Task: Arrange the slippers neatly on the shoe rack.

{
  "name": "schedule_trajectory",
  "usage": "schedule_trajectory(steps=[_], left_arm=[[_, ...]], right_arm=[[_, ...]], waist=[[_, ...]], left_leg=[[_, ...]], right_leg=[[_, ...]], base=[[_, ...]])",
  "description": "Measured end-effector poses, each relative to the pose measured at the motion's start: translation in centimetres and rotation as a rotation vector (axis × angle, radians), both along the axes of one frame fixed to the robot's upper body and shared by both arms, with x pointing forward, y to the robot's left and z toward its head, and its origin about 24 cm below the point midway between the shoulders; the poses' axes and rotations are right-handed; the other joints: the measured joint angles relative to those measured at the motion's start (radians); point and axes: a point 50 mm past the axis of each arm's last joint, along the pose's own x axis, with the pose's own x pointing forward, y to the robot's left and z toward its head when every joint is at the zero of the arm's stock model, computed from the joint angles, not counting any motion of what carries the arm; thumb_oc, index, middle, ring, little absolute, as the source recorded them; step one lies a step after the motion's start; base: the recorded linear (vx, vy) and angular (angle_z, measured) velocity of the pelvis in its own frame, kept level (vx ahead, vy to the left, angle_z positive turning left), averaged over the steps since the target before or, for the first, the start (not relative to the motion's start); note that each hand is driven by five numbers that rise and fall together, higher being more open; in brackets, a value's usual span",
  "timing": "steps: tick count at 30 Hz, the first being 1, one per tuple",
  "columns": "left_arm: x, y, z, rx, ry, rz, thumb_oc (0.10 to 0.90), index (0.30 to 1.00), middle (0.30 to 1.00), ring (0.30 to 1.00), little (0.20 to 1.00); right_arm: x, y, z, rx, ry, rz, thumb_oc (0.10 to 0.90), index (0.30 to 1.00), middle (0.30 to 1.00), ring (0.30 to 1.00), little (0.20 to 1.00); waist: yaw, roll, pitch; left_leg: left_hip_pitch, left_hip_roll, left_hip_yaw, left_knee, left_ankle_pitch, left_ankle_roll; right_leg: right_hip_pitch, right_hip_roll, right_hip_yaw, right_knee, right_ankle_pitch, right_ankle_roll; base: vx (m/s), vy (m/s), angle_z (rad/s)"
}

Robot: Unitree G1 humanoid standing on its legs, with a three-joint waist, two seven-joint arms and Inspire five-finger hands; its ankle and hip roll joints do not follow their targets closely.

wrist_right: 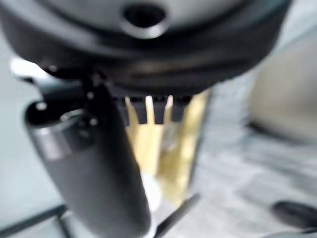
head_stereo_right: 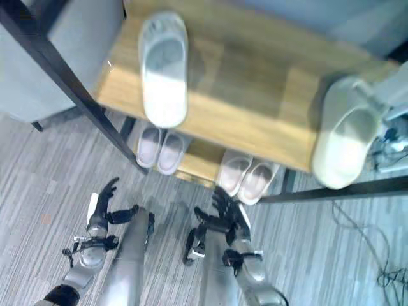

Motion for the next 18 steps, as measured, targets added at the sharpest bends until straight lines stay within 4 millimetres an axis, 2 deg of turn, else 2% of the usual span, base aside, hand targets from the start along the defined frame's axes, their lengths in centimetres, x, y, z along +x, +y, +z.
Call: schedule_trajectory(steps=[3, 4, 5, 6, 8, 9, 10, 11, 13, 14, 16, 18], left_arm=[[-1.5, 0.7, -1.6, -0.028, 0.095, 0.023, 0.8, 0.9, 0.9, 0.9, 0.9], [-1.6, 0.7, -1.7, -0.028, 0.103, 0.021, 0.8, 0.9, 0.9, 0.9, 0.9], [-3.2, 0.8, -3.0, -0.036, 0.181, 0.009, 0.8, 0.9, 0.9, 0.9, 0.9], [-5.2, 0.5, -4.1, -0.053, 0.243, 0.001, 0.8, 0.9, 0.9, 0.9, 0.9], [-6.9, 0.3, -5.0, -0.071, 0.305, -0.01, 0.8, 0.9, 0.9, 0.9, 0.9], [-7.5, 0.2, -5.4, -0.08, 0.329, -0.013, 0.8, 0.9, 0.9, 0.9, 0.9], [-8.3, -0.1, -6.1, -0.09, 0.374, -0.016, 0.8, 0.9, 0.9, 0.9, 0.9], [-8.5, -0.1, -6.3, -0.094, 0.387, -0.017, 0.8, 0.9, 0.9, 0.9, 0.9], [-8.9, 0.0, -7.0, -0.119, 0.434, -0.002, 0.8, 0.9, 0.9, 0.9, 0.9], [-9.2, -0.2, -7.6, -0.128, 0.478, 0.005, 0.8, 0.9, 0.9, 0.9, 0.9], [-10.0, -0.5, -8.0, -0.128, 0.511, -0.015, 0.8, 0.9, 0.9, 0.9, 0.9], [-10.3, -0.8, -8.1, -0.132, 0.521, -0.024, 0.8, 0.9, 0.9, 0.9, 0.9]], right_arm=[[-1.6, -0.5, -2.0, -0.003, 0.099, -0.06, 0.8, 0.9, 0.9, 0.9, 0.9], [-1.7, -0.5, -2.1, -0.005, 0.109, -0.067, 0.8, 0.9, 0.9, 0.9, 0.9], [-2.6, -1.0, -3.1, -0.016, 0.16, -0.107, 0.8, 0.9, 0.9, 0.9, 0.9], [-4.2, -1.8, -3.7, -0.051, 0.201, -0.137, 0.8, 0.9, 0.9, 0.9, 0.9], [-5.3, -2.5, -4.8, -0.092, 0.272, -0.158, 0.8, 0.9, 0.9, 0.9, 0.9], [-6.1, -2.8, -5.3, -0.109, 0.306, -0.167, 0.8, 0.9, 0.9, 0.9, 0.9], [-7.4, -3.1, -6.1, -0.13, 0.365, -0.188, 0.8, 0.9, 0.9, 0.9, 0.9], [-7.7, -3.2, -6.3, -0.142, 0.387, -0.189, 0.8, 0.9, 0.9, 0.9, 0.9], [-8.1, -3.4, -7.2, -0.17, 0.453, -0.188, 0.8, 0.9, 0.9, 0.9, 0.9], [-8.4, -3.5, -7.7, -0.185, 0.504, -0.195, 0.8, 0.9, 0.9, 0.9, 0.9], [-9.0, -3.7, -8.2, -0.198, 0.556, -0.205, 0.8, 0.9, 0.9, 0.9, 0.9], [-9.5, -3.8, -8.6, -0.203, 0.594, -0.207, 0.8, 0.9, 0.9, 0.9, 0.9]], waist=[[-0.011, -0.007, -0.019], [-0.011, -0.007, -0.019], [-0.013, -0.011, -0.027], [-0.013, -0.004, -0.096], [-0.017, -0.001, -0.129], [-0.017, 0.001, -0.157], [-0.017, 0.0, -0.207], [-0.016, 0.002, -0.222], [-0.016, -0.003, -0.237], [-0.018, 0.006, -0.247], [-0.014, 0.023, -0.26], [-0.015, 0.041, -0.266]], left_leg=[[0.144, 0.0, 0.006, -0.17, 0.061, 0.008], [0.168, 0.001, 0.007, -0.193, 0.068, 0.01], [0.32, 0.004, 0.026, -0.357, 0.124, 0.016], [0.392, 0.007, 0.044, -0.464, 0.157, 0.023], [0.528, 0.007, 0.059, -0.623, 0.215, 0.029], [0.568, 0.006, 0.064, -0.676, 0.234, 0.031], [0.617, 0.004, 0.07, -0.754, 0.263, 0.032], [0.631, 0.006, 0.073, -0.783, 0.272, 0.034], [0.696, 0.003, 0.08, -0.88, 0.319, 0.034], [0.754, 0.005, 0.089, -0.976, 0.363, 0.035], [0.811, 0.012, 0.097, -1.07, 0.402, 0.037], [0.83, 0.011, 0.096, -1.099, 0.416, 0.037]], right_leg=[[0.144, 0.007, -0.019, -0.175, 0.067, 0.012], [0.165, 0.008, -0.019, -0.199, 0.075, 0.014], [0.302, 0.02, -0.015, -0.357, 0.136, 0.029], [0.361, 0.02, -0.016, -0.464, 0.176, 0.043], [0.486, 0.031, -0.016, -0.616, 0.237, 0.051], [0.523, 0.034, -0.016, -0.667, 0.257, 0.055], [0.565, 0.045, -0.011, -0.742, 0.289, 0.062], [0.577, 0.047, -0.012, -0.765, 0.297, 0.059], [0.627, 0.053, -0.013, -0.845, 0.334, 0.063], [0.674, 0.062, -0.012, -0.925, 0.373, 0.063], [0.724, 0.073, -0.006, -1.008, 0.41, 0.069], [0.748, 0.078, -0.008, -1.036, 0.428, 0.08]], base=[[0.15, -0.002, 0.05], [0.12, -0.037, -0.09], [0.18, -0.05, -0.27], [0.18, -0.051, -0.33], [0.15, -0.055, -0.17], [0.11, -0.067, -0.1], [0.04, -0.062, -0.11], [0.05, -0.063, -0.08], [0.03, -0.05, -0.08], [-0.01, -0.088, -0.14], [-0.05, -0.162, -0.13], [-0.07, -0.167, 0.05]])
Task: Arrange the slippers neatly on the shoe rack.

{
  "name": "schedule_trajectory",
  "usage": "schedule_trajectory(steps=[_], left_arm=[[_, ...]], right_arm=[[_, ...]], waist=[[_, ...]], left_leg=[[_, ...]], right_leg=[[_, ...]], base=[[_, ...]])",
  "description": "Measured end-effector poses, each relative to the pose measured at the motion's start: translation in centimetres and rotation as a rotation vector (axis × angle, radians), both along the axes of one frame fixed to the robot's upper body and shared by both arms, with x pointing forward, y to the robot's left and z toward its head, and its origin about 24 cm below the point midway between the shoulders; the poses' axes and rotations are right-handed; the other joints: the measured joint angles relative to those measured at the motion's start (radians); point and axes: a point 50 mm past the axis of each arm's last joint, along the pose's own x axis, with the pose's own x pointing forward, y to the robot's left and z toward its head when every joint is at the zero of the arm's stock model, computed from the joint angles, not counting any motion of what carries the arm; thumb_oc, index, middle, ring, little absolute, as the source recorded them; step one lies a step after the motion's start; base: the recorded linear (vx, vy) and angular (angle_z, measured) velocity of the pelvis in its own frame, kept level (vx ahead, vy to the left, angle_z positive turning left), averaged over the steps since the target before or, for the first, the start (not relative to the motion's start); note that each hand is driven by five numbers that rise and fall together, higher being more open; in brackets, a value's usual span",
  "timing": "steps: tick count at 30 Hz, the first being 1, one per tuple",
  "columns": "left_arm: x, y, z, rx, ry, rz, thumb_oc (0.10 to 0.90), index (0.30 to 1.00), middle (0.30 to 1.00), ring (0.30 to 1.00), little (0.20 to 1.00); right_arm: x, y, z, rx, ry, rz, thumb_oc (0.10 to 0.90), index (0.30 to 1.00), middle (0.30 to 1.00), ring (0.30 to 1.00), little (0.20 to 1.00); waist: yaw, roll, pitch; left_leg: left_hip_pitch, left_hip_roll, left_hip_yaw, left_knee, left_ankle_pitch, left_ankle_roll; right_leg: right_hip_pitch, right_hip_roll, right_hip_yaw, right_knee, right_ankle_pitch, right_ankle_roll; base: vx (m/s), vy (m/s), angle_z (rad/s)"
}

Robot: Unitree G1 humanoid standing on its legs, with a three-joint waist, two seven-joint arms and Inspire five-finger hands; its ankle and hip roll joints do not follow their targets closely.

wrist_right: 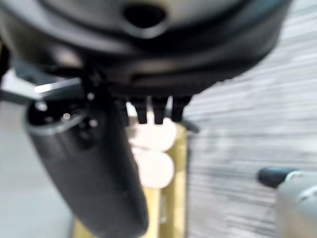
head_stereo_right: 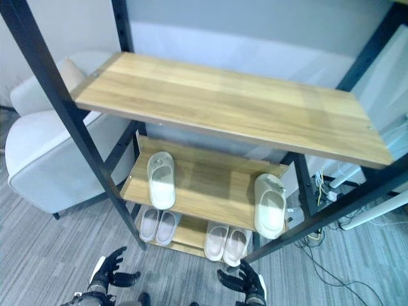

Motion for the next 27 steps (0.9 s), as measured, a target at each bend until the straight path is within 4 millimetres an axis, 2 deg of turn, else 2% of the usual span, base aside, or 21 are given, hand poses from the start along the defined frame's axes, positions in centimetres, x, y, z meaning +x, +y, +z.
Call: schedule_trajectory(steps=[3, 7, 12, 15, 17, 20, 23, 27], left_arm=[[-0.7, -0.5, -0.3, -0.021, 0.016, 0.014, 0.8, 0.9, 0.9, 0.9, 0.9], [-1.3, -0.8, -0.6, -0.099, 0.048, 0.049, 0.8, 0.9, 0.9, 0.9, 0.9], [-1.2, -1.3, -0.7, -0.143, 0.062, -0.004, 0.8, 0.9, 0.9, 0.9, 0.9], [0.0, -3.8, 0.2, -0.214, 0.025, -0.162, 0.8, 0.9, 0.9, 0.9, 0.9], [-0.4, -4.8, 3.5, -0.266, -0.066, -0.434, 0.8, 0.9, 0.9, 0.9, 0.9], [-0.6, -5.4, 6.9, -0.358, -0.186, -0.587, 0.8, 0.9, 0.9, 0.9, 0.9], [-0.1, -3.7, 8.0, -0.36, -0.213, -0.563, 0.8, 0.9, 0.9, 0.9, 0.9], [0.7, -1.3, 8.4, -0.327, -0.209, -0.5, 0.8, 0.9, 0.9, 0.9, 0.9]], right_arm=[[-1.4, 0.2, -0.5, 0.003, 0.055, 0.003, 0.8, 0.9, 0.9, 0.9, 0.9], [-1.4, 0.0, -0.6, -0.013, 0.068, 0.027, 0.8, 0.9, 0.9, 0.9, 0.9], [-1.5, -0.8, -0.6, -0.035, 0.09, 0.024, 0.8, 0.9, 0.9, 0.9, 0.9], [-2.2, -2.8, -0.4, -0.081, 0.126, -0.001, 0.8, 0.9, 0.9, 0.9, 0.9], [-2.5, -4.4, 0.0, -0.118, 0.147, 0.019, 0.8, 0.9, 0.9, 0.9, 0.9], [-3.2, -6.7, 0.6, -0.181, 0.178, 0.016, 0.8, 0.9, 0.9, 0.9, 0.9], [-3.1, -6.7, 0.6, -0.185, 0.181, 0.035, 0.8, 0.9, 0.9, 0.9, 0.9], [-2.4, -5.2, 0.2, -0.157, 0.18, 0.079, 0.8, 0.9, 0.9, 0.9, 0.9]], waist=[[0.003, 0.025, -0.015], [0.025, 0.046, -0.028], [0.027, 0.072, -0.036], [0.028, 0.111, 0.002], [0.021, 0.127, 0.016], [0.02, 0.157, 0.022], [0.003, 0.159, 0.02], [0.0, 0.155, 0.021]], left_leg=[[0.038, 0.001, -0.025, -0.042, 0.022, -0.003], [0.063, 0.017, -0.032, -0.08, 0.049, -0.022], [0.069, 0.049, -0.038, -0.126, 0.09, -0.055], [0.034, 0.05, -0.059, -0.105, 0.107, -0.079], [0.043, 0.047, -0.056, -0.136, 0.115, -0.092], [0.072, 0.043, -0.034, -0.177, 0.113, -0.072], [0.091, 0.038, -0.022, -0.174, 0.106, -0.057], [0.099, 0.034, -0.007, -0.172, 0.101, -0.049]], right_leg=[[0.067, 0.016, -0.009, -0.082, 0.028, -0.008], [0.129, 0.046, -0.011, -0.195, 0.076, -0.011], [0.134, 0.082, -0.017, -0.248, 0.106, -0.029], [0.113, 0.087, -0.035, -0.246, 0.113, -0.038], [0.114, 0.087, -0.03, -0.269, 0.129, -0.039], [0.124, 0.08, -0.005, -0.269, 0.136, -0.03], [0.145, 0.073, 0.009, -0.282, 0.139, -0.021], [0.146, 0.069, 0.021, -0.287, 0.142, -0.019]], base=[[-0.09, -0.172, 0.2], [-0.09, -0.168, 0.02], [-0.1, -0.063, 0.03], [-0.05, 0.038, 0.15], [0.03, 0.085, -0.1], [0.12, 0.082, -0.2], [0.06, 0.064, -0.15], [0.04, 0.034, -0.09]])
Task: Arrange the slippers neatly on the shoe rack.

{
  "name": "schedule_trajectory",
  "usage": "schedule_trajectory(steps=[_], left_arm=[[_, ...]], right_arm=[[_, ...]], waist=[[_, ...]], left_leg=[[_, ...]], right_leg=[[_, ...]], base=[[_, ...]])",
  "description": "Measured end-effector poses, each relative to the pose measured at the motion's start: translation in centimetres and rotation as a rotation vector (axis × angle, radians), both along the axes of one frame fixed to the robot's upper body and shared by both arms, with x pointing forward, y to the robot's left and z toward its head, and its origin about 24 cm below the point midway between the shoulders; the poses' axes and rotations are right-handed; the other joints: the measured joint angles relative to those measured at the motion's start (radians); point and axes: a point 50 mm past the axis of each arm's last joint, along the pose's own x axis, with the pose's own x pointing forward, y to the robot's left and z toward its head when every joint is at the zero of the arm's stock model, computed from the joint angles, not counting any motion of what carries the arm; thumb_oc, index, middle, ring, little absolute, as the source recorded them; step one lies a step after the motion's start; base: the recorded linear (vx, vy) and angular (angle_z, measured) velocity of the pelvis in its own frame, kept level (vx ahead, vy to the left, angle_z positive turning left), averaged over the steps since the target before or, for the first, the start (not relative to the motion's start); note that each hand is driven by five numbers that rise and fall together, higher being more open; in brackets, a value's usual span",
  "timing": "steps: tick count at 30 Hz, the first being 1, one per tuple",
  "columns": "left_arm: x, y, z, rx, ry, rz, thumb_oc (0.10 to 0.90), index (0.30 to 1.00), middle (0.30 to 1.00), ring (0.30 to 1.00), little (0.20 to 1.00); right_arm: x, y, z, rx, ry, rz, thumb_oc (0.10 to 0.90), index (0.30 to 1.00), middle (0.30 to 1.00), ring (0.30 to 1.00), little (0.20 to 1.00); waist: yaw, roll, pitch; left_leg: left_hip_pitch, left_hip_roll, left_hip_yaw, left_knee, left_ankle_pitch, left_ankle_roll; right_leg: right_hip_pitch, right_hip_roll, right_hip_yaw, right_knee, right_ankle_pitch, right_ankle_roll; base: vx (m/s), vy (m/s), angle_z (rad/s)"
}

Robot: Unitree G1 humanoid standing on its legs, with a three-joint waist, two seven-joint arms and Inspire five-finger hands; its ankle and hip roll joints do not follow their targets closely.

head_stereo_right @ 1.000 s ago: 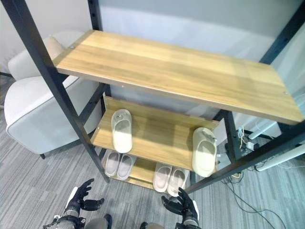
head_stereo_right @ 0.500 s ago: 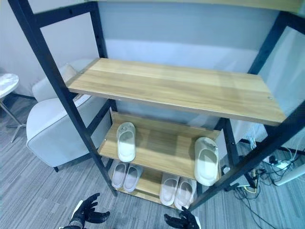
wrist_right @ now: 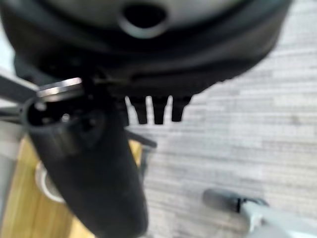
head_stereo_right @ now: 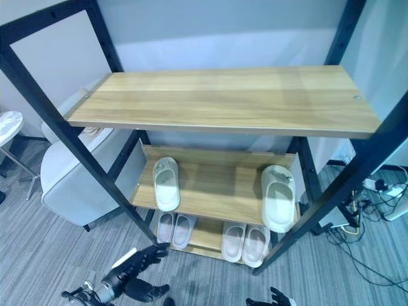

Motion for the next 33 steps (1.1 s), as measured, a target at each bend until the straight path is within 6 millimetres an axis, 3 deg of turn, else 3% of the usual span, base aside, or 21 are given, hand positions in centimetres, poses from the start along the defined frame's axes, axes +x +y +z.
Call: schedule_trajectory(steps=[4, 11, 21, 25, 29, 33], left_arm=[[0.3, 0.5, 0.8, -0.093, 0.026, 0.035, 0.8, 0.9, 0.9, 0.9, 0.9], [1.2, -1.5, 2.6, -0.172, -0.037, -0.041, 0.8, 0.9, 0.9, 0.9, 0.9], [5.9, -4.4, 5.2, -0.185, -0.247, -0.038, 0.8, 0.9, 0.9, 0.9, 0.9], [8.5, -5.0, 7.1, -0.045, -0.415, -0.079, 0.8, 0.9, 0.9, 0.9, 0.9], [12.6, -5.5, 11.9, 0.172, -0.785, -0.097, 0.8, 0.9, 0.9, 0.9, 0.9], [14.2, -5.7, 13.0, 0.36, -0.981, -0.081, 0.8, 0.9, 0.9, 0.9, 0.9]], right_arm=[[0.5, 0.6, -0.1, -0.002, 0.02, 0.069, 0.8, 0.9, 0.9, 0.9, 0.9], [0.8, 2.0, -0.5, 0.015, 0.025, 0.113, 0.8, 0.9, 0.9, 0.9, 0.9], [-0.2, 2.5, -0.9, 0.002, 0.072, 0.164, 0.8, 0.9, 0.9, 0.9, 0.9], [-1.1, 2.2, -0.9, -0.015, 0.095, 0.159, 0.8, 0.9, 0.9, 0.9, 0.9], [-1.4, 2.0, -0.9, -0.019, 0.098, 0.142, 0.8, 0.9, 0.9, 0.9, 0.9], [-1.1, 2.1, -0.8, -0.017, 0.081, 0.135, 0.8, 0.9, 0.9, 0.9, 0.9]], waist=[[-0.001, 0.008, -0.006], [-0.004, 0.0, -0.015], [-0.034, 0.002, -0.04], [-0.063, 0.009, -0.045], [-0.083, 0.005, -0.043], [-0.097, 0.001, -0.046]], left_leg=[[-0.002, -0.008, 0.004, 0.0, -0.002, 0.003], [-0.014, -0.008, 0.003, -0.001, -0.002, 0.003], [-0.009, -0.008, 0.005, -0.001, -0.001, 0.003], [-0.01, -0.007, 0.014, 0.0, -0.001, 0.003], [-0.029, -0.005, 0.032, 0.0, -0.001, 0.004], [-0.051, -0.003, 0.061, 0.0, -0.002, 0.005]], right_leg=[[-0.003, -0.009, 0.002, -0.001, 0.001, 0.002], [-0.014, -0.009, 0.001, -0.001, -0.002, 0.009], [-0.009, -0.01, 0.002, -0.001, 0.0, 0.011], [-0.017, -0.009, 0.014, -0.001, 0.001, 0.009], [-0.049, -0.009, 0.034, -0.001, 0.008, 0.013], [-0.082, -0.008, 0.059, 0.005, 0.025, 0.004]], base=[[0.0, 0.001, -0.01], [0.02, -0.006, 0.0], [0.04, -0.019, -0.01], [0.02, -0.014, -0.07], [0.03, -0.029, -0.15], [0.04, -0.005, -0.22]])
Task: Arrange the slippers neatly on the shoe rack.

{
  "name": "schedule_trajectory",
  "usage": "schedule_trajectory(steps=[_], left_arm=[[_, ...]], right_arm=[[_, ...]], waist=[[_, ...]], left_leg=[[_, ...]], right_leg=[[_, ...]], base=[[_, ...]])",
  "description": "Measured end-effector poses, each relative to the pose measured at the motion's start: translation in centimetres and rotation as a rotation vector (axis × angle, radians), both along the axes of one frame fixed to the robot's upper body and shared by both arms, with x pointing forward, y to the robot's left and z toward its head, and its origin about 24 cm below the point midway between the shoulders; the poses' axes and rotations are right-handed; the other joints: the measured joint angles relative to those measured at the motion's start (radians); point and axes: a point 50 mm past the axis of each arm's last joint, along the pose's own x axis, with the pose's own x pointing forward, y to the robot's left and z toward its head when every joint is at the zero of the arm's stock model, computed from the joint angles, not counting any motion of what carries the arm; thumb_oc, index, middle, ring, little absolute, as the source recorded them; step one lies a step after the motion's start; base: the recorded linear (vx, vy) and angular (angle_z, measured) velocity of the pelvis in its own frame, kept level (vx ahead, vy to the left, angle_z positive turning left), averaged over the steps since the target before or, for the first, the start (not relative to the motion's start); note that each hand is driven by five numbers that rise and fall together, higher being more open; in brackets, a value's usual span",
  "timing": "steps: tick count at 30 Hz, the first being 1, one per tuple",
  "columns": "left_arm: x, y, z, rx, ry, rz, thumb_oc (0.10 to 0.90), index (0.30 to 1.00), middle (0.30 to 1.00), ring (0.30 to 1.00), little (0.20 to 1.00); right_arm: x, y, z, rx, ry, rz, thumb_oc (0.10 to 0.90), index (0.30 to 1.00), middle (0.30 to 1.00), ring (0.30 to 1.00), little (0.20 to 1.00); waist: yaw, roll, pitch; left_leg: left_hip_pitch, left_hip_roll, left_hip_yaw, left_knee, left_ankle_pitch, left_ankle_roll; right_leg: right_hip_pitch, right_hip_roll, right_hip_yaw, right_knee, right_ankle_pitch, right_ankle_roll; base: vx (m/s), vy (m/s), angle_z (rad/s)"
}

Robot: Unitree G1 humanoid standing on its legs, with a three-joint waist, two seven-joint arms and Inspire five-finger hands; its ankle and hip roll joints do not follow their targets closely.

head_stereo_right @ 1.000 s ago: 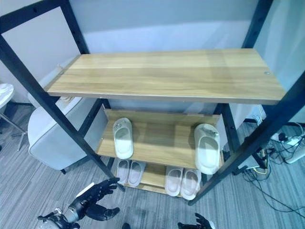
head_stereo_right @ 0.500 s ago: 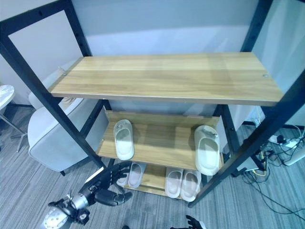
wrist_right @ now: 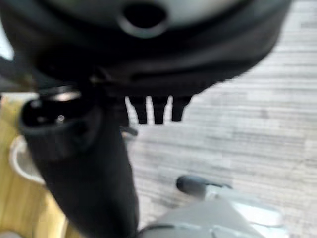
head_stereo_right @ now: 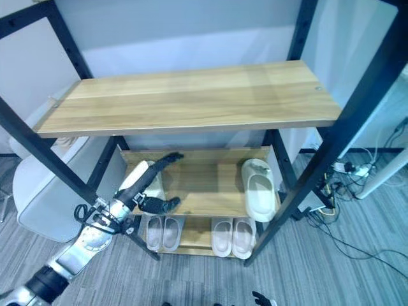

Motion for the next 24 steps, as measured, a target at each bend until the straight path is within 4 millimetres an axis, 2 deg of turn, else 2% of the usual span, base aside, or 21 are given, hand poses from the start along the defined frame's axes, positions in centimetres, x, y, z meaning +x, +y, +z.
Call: schedule_trajectory(steps=[3, 9, 12, 16, 24], left_arm=[[0.7, 0.5, -0.5, 0.101, -0.057, 0.048, 0.8, 0.9, 0.9, 0.9, 0.9], [3.4, 2.2, -0.1, 0.339, -0.205, 0.191, 0.8, 0.9, 0.9, 0.9, 0.9], [4.2, 3.1, 0.1, 0.395, -0.227, 0.249, 0.8, 0.9, 0.9, 0.9, 0.9], [4.4, 4.0, 0.2, 0.42, -0.234, 0.289, 0.8, 0.9, 0.9, 0.9, 0.9], [4.7, 6.1, 0.1, 0.46, -0.218, 0.386, 0.8, 0.9, 0.9, 0.9, 0.9]], right_arm=[[0.1, 0.1, 0.0, 0.002, -0.01, 0.001, 0.8, 0.9, 0.9, 0.9, 0.9], [0.6, 0.2, 0.1, -0.009, -0.03, 0.005, 0.8, 0.9, 0.9, 0.9, 0.9], [0.9, 0.2, 0.2, -0.009, -0.042, 0.008, 0.8, 0.9, 0.9, 0.9, 0.9], [0.9, 0.2, 0.2, -0.006, -0.052, -0.002, 0.8, 0.9, 0.9, 0.9, 0.9], [0.8, 0.2, 0.2, -0.002, -0.054, -0.013, 0.8, 0.9, 0.9, 0.9, 0.9]], waist=[[-0.015, -0.002, 0.001], [-0.017, -0.004, -0.002], [-0.023, -0.007, -0.005], [-0.027, -0.012, -0.005], [-0.026, -0.022, -0.005]], left_leg=[[-0.009, -0.001, 0.006, 0.0, 0.0, 0.0], [-0.059, -0.001, 0.023, 0.0, 0.003, 0.004], [-0.089, -0.002, 0.027, 0.0, 0.006, 0.007], [-0.115, -0.004, 0.039, 0.0, 0.008, 0.009], [-0.115, -0.004, 0.044, 0.0, 0.008, 0.009]], right_leg=[[-0.013, -0.001, 0.012, 0.0, 0.004, 0.001], [-0.074, -0.002, 0.028, 0.0, 0.02, 0.003], [-0.106, -0.002, 0.036, 0.0, 0.028, 0.003], [-0.137, -0.004, 0.048, 0.001, 0.036, 0.004], [-0.138, -0.005, 0.05, 0.001, 0.036, 0.006]], base=[[0.01, 0.01, -0.13], [0.0, 0.016, -0.11], [-0.02, 0.02, -0.05], [0.02, 0.016, -0.08], [0.01, 0.002, -0.01]])
